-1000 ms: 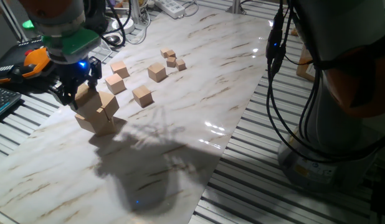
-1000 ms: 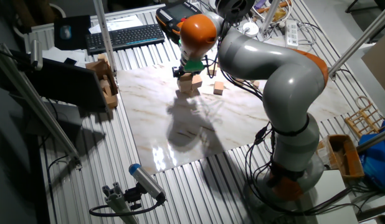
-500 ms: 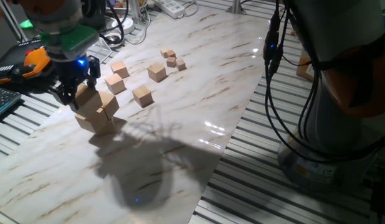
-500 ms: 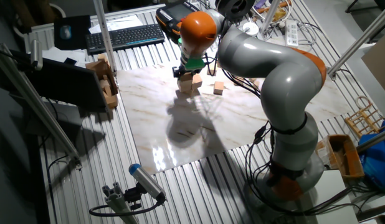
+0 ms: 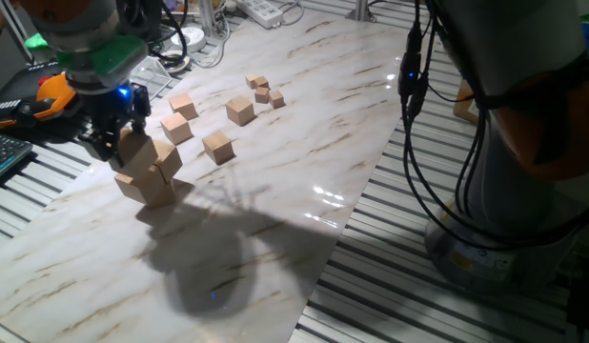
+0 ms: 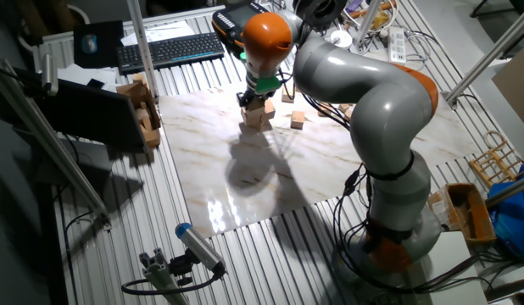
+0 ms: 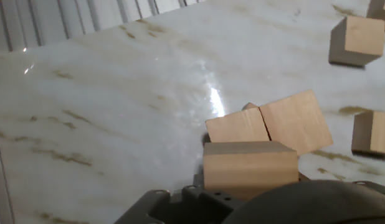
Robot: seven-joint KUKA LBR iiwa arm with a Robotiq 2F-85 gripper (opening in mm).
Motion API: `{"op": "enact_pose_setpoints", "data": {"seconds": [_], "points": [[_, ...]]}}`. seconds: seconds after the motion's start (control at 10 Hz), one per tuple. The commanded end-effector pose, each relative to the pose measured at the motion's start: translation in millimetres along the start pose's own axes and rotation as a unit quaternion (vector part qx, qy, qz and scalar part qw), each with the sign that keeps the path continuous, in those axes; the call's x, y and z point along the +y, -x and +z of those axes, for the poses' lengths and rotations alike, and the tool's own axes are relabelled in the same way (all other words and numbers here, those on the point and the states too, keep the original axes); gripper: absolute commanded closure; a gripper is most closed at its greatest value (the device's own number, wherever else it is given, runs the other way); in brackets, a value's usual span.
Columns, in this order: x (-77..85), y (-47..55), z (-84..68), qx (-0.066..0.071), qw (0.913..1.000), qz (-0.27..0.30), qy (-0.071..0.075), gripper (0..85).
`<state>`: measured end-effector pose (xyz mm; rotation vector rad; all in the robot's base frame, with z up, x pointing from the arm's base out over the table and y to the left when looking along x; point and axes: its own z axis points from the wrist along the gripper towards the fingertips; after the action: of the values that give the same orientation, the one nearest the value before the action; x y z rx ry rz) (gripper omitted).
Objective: Stack the blocks into a cross shape
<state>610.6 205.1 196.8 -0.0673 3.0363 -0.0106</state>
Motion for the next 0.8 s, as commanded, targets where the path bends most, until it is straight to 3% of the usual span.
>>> {"op": "enact_pose_setpoints", "data": {"seconds": [0.0,0.3,0.5,0.7], "points": [[-0.7,1.4,1.8,-0.001,1.0000,0.009,-0.001,85.0],[-4.9,5.8,5.3,0.007,0.9992,0.038,-0.004,85.0],[-14.1,13.3,13.5,0.009,0.9997,0.022,-0.002,85.0],[-19.5,14.2,14.7,0.018,0.9997,0.018,-0.003,85.0]]}}
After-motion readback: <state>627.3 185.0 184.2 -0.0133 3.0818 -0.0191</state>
